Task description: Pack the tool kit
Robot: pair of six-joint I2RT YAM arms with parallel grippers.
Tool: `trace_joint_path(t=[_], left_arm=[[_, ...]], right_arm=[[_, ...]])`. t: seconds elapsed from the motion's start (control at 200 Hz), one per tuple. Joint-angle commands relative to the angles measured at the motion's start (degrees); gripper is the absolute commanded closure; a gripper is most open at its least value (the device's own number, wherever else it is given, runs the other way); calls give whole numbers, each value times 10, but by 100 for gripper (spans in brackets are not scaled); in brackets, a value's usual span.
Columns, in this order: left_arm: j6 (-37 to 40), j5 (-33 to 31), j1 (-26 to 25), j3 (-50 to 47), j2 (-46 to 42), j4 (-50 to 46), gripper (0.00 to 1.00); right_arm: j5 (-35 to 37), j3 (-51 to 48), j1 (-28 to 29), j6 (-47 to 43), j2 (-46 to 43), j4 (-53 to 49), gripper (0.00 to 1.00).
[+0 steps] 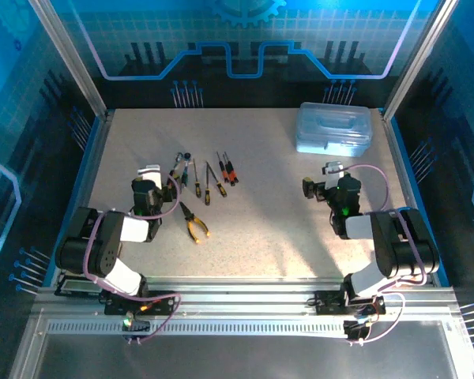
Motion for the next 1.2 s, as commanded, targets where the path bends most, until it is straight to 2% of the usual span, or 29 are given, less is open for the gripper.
trace_joint_path(t=[0.0, 1.091, 1.151, 1.196], left_arm=[[0, 12, 5, 7, 0, 19, 1], [-6, 34, 17, 12, -3, 6, 1], [-8, -10, 11, 18, -21, -12, 1], [-19, -28, 9, 49, -68, -121, 1]], right_arm=[[-25, 12, -8, -3, 3, 7, 0], [-25, 14, -11, 1, 3, 5, 0], [6, 44, 0, -3, -28, -69, 0], [18, 68, 10, -12, -68, -139, 0]])
